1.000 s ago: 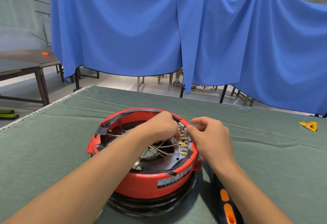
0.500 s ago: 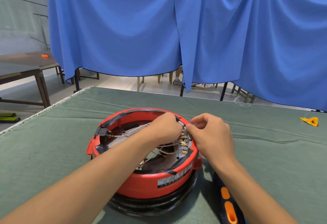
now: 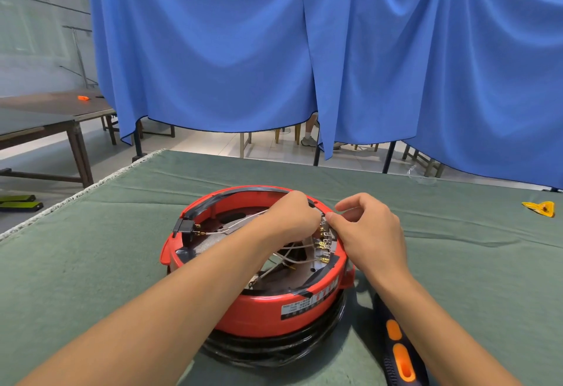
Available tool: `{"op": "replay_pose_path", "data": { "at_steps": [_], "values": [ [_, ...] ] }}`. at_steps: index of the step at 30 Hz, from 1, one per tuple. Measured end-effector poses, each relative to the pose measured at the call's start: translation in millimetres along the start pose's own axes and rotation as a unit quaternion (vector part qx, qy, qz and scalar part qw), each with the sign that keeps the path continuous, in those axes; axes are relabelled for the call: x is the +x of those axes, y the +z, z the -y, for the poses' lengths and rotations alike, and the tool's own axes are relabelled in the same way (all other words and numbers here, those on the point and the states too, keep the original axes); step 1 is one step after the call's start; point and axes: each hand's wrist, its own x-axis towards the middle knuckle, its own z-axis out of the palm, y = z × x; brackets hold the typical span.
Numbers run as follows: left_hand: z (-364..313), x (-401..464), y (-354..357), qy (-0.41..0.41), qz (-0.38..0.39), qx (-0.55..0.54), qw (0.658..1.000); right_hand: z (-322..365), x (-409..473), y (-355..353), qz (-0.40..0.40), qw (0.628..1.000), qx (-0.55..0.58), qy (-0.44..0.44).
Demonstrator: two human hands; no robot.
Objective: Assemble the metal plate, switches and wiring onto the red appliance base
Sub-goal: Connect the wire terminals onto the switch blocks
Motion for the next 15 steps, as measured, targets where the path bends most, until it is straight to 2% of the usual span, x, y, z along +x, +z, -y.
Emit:
{"op": "replay_pose_path", "data": {
  "at_steps": [4, 8, 11, 15],
  "values": [
    [3.7, 0.0, -3.0, -0.009, 0.000, -0.007, 1.000, -2.3, 0.2, 1.8, 0.009, 1.000, 0.012, 0.008],
    [7.0, -0.4, -12.6, -0.038, -0.043, -0.021, 0.998, -3.9, 1.0, 1.0, 0.011, 1.000, 0.019, 0.009],
    [9.5, -1.7, -17.1, -0.004, -0.070, -0.006, 0.998, -5.1, 2.0, 1.5, 0.011, 0.999, 0.029, 0.013],
    [7.1, -14.9, -19.7, 0.069, -0.062, 0.079, 0.993, -5.8, 2.4, 2.8, 0.014, 0.999, 0.043, 0.015]
  ]
}}
